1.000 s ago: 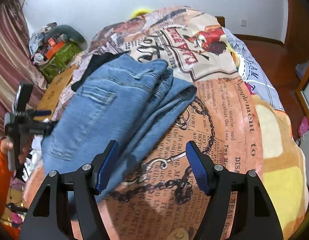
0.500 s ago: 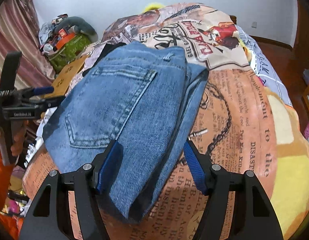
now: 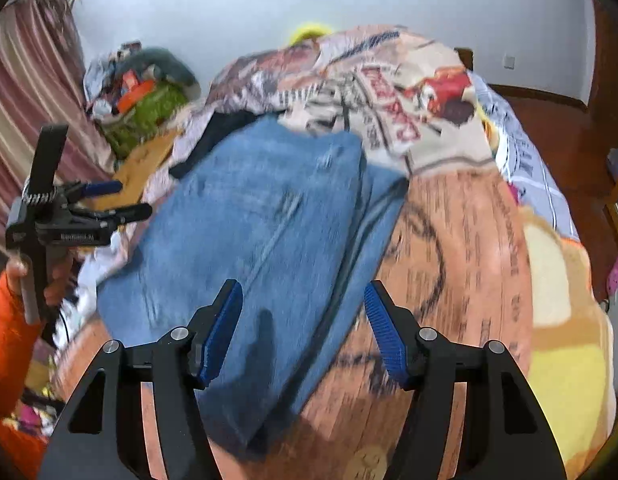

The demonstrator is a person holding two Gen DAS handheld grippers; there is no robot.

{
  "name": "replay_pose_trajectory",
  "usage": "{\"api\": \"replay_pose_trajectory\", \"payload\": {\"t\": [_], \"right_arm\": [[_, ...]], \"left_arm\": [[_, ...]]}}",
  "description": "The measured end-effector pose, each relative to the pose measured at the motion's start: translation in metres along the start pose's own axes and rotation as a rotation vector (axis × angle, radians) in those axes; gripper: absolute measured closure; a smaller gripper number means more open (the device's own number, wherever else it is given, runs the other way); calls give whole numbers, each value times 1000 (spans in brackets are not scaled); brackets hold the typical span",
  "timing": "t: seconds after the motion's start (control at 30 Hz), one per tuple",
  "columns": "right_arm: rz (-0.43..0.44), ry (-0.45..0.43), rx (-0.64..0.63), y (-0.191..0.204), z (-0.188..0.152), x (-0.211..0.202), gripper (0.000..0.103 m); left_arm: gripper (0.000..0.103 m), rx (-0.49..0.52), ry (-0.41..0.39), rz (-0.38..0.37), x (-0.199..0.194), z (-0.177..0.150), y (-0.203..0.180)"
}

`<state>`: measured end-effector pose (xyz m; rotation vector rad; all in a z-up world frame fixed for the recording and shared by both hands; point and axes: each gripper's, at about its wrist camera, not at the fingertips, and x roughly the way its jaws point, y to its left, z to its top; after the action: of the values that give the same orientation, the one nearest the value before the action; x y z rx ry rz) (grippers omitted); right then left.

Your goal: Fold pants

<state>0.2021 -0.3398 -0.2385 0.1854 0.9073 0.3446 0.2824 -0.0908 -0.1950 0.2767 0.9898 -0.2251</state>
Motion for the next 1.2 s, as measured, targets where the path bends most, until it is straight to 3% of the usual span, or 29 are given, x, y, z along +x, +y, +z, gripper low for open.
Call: {"api": "replay_pose_trajectory", "payload": {"t": [0.27,0.43,0.57,0.87,1.2], "right_arm": [[6,-46,21,-24,51,37,49],[35,-9,62,-39,72,72,61],[33,39,106,-53,84,104,71],[84,122,78,-56,84,131,76],[-41,101,-30,-44,78,131,81]], "left_arm": [[3,16,-31,-50,23,59,-20],[3,45,14,-72,54,76,-37],[3,86,31,-68,74,80,-49],[1,93,65,-116,103,79,-51],[0,67,47,-102,111,70,-49]]}}
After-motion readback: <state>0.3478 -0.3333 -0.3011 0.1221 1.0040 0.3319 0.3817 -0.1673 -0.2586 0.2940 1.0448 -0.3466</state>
